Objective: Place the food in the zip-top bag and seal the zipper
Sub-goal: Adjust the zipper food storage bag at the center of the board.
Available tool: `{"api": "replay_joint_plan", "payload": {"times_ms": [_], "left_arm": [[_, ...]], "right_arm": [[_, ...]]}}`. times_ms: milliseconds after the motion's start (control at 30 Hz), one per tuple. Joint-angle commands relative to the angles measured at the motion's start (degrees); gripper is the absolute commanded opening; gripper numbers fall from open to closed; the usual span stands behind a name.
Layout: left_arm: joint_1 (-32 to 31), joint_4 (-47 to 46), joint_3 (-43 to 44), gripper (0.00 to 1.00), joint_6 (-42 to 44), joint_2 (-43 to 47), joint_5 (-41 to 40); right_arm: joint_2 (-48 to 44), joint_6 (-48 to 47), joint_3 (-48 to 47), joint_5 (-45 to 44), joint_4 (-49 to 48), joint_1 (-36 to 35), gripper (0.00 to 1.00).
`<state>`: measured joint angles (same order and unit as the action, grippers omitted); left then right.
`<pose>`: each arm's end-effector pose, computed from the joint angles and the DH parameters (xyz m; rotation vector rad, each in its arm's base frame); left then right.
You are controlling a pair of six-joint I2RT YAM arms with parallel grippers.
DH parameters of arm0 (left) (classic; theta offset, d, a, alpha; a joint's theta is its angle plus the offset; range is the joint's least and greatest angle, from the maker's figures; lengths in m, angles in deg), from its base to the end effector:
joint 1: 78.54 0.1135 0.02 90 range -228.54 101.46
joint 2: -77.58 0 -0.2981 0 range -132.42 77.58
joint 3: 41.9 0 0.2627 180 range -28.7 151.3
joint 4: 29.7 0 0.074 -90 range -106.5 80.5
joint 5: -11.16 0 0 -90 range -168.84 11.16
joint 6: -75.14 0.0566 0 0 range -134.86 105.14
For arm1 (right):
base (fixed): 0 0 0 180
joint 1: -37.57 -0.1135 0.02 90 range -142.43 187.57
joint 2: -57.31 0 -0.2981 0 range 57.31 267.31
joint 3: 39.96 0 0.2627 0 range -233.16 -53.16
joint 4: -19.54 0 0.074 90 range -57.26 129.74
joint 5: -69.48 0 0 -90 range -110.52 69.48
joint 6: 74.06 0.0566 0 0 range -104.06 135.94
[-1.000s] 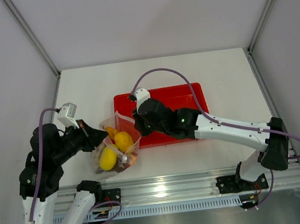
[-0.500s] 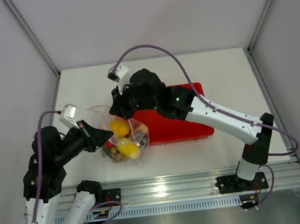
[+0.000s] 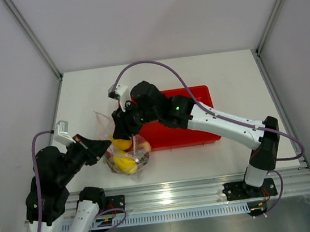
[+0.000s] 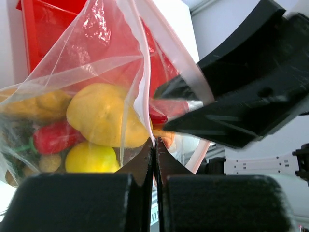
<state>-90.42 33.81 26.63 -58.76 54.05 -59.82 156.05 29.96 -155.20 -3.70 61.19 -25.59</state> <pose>0.0484 -0.0290 0.3778 -0.3170 1.9714 -0.9609 0.1810 0.3939 0.4283 -1.0906 1.8939 1.1136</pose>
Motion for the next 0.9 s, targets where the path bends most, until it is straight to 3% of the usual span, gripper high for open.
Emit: {"api": "replay_joint_plan", "payload": {"times_ms": [0,100,200,433,600,867], "left_arm": [[-0.16,0.05,1.36,0.00,-1.80,0.41,-1.89],[-0.16,0.06,0.83,0.01,-1.89,1.03,-1.54],[-0.16,-0.03,0.57,0.01,-1.98,1.20,-1.10],[-0.25,0.23,1.80,0.01,-1.54,0.68,-1.10],[-0.16,1.02,3.11,0.01,-1.45,1.03,-1.80],[-0.16,1.38,3.56,0.01,-1.28,0.77,-1.45]], "right_arm": [[-3.82,-0.57,-1.23,-0.73,0.55,-0.21,0.49],[-5.22,-0.40,-1.41,-2.93,2.49,-0.30,0.58],[-7.76,-0.83,-0.45,-7.05,5.64,-1.18,0.61],[-12.16,-4.52,2.02,-17.86,13.82,-6.89,0.60],[-11.82,-5.58,2.28,-18.65,18.39,-11.89,0.59],[-9.44,-3.83,3.60,-24.90,18.40,-17.00,0.52]]}}
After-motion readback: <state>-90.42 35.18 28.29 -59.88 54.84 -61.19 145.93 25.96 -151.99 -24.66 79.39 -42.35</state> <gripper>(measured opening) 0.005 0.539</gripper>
